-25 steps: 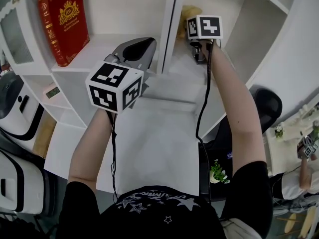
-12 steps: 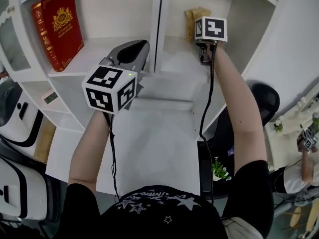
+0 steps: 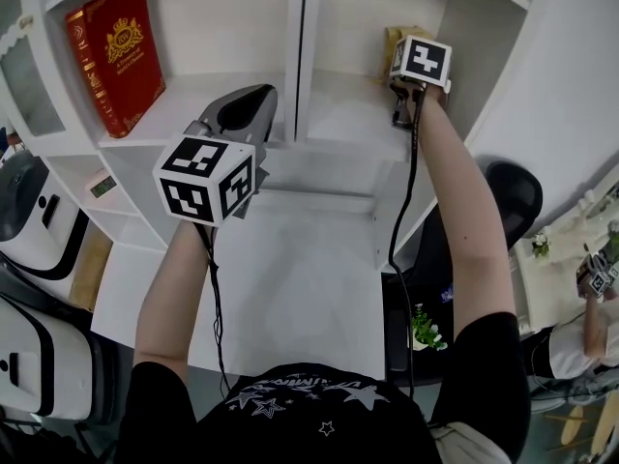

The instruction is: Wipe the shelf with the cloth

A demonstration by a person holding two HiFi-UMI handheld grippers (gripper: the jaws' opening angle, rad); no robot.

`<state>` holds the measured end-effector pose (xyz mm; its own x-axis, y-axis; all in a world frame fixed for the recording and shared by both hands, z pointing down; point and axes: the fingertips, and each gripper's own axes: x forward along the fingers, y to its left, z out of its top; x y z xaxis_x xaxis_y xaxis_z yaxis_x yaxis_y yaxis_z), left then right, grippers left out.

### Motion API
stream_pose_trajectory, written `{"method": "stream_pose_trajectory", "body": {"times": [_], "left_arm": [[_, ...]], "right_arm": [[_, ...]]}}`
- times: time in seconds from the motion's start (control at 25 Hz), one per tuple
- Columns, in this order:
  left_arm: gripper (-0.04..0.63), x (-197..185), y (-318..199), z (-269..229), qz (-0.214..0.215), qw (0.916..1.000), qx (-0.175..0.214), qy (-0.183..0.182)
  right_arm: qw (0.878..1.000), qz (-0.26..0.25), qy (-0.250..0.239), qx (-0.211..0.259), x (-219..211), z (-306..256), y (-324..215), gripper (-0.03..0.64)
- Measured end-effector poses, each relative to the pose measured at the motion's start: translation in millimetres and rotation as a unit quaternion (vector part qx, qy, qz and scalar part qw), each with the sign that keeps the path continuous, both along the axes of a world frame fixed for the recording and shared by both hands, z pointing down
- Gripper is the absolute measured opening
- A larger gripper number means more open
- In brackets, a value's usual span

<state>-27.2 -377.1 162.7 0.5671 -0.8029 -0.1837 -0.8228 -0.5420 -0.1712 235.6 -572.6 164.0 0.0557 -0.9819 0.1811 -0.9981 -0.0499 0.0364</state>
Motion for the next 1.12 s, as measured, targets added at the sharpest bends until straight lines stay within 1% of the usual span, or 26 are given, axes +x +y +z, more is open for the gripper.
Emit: {"method": "stream_pose_trajectory", "body": {"times": [0.24, 0.4, 0.56, 0.64, 0.72, 0.92, 1.12], "left_arm": [[0.002, -9.1, 11.7, 2.7, -0.004, 1.0, 0.0, 0.001], [0.003, -15.2, 12.6, 4.2, 0.009, 0.9999, -0.003, 0.005], [0.003, -22.8, 11.3, -1.4, 0.023, 0.9997, 0.005, 0.01], [0.003, -25.4, 10.9, -0.4, 0.031, 0.9995, 0.004, 0.002], [0.003, -30.0, 10.6, -1.2, 0.04, 0.9992, 0.003, -0.005], [0.003, -47.3, 3.2, -17.9, 0.057, 0.9983, 0.006, -0.006], [0.003, -45.6, 1.0, -25.0, 0.081, 0.9966, 0.009, -0.011]], "right_arm": [[1.0, 0.008, 0.001, 0.004, -0.7, -1.7, 4.1, 0.086], [1.0, 0.022, 0.006, 0.012, -0.2, -3.8, 11.8, 0.086], [0.998, 0.037, 0.027, 0.041, -5.1, -18.9, 29.9, 0.086], [0.997, 0.052, 0.042, 0.048, -5.2, -25.5, 40.1, 0.086], [0.996, 0.063, 0.044, 0.055, -6.2, -33.6, 48.6, 0.086], [0.992, 0.093, 0.049, 0.073, -12.5, -60.8, 65.0, 0.086], [0.989, 0.1, 0.055, 0.094, -16.6, -81.9, 68.6, 0.086]]}}
